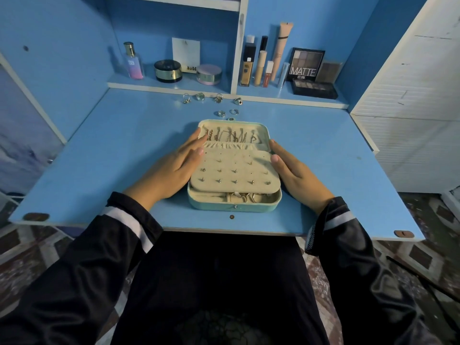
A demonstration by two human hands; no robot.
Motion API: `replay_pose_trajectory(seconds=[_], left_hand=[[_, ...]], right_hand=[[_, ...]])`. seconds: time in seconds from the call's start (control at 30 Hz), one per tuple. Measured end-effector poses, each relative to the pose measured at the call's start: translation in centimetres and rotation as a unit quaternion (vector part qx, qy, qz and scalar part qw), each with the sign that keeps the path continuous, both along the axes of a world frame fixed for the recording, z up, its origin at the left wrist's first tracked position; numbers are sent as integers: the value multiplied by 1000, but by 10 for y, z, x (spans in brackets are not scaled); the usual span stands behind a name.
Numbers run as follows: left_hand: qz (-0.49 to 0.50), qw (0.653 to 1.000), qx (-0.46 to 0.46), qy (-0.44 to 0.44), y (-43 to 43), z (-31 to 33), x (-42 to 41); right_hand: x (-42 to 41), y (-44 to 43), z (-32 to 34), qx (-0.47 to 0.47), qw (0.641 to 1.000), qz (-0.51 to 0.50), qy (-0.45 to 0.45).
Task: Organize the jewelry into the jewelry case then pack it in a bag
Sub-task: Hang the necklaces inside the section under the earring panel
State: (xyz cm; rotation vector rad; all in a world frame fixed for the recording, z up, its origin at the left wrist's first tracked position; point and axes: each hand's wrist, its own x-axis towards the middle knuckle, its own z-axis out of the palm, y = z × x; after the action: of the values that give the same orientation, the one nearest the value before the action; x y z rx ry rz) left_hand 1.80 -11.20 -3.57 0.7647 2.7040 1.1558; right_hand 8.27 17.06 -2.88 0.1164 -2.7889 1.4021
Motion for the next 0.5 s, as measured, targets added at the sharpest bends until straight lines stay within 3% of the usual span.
replay_pose_trajectory(seconds=[0.33, 0.5], left_hand=[[-52, 998, -24, 25, -14, -1, 30], [-71, 995, -49, 42, -21, 0, 35]], right_hand=[[35, 2, 0, 68, 996, 53, 18], [42, 3, 6, 56, 996, 73, 21]])
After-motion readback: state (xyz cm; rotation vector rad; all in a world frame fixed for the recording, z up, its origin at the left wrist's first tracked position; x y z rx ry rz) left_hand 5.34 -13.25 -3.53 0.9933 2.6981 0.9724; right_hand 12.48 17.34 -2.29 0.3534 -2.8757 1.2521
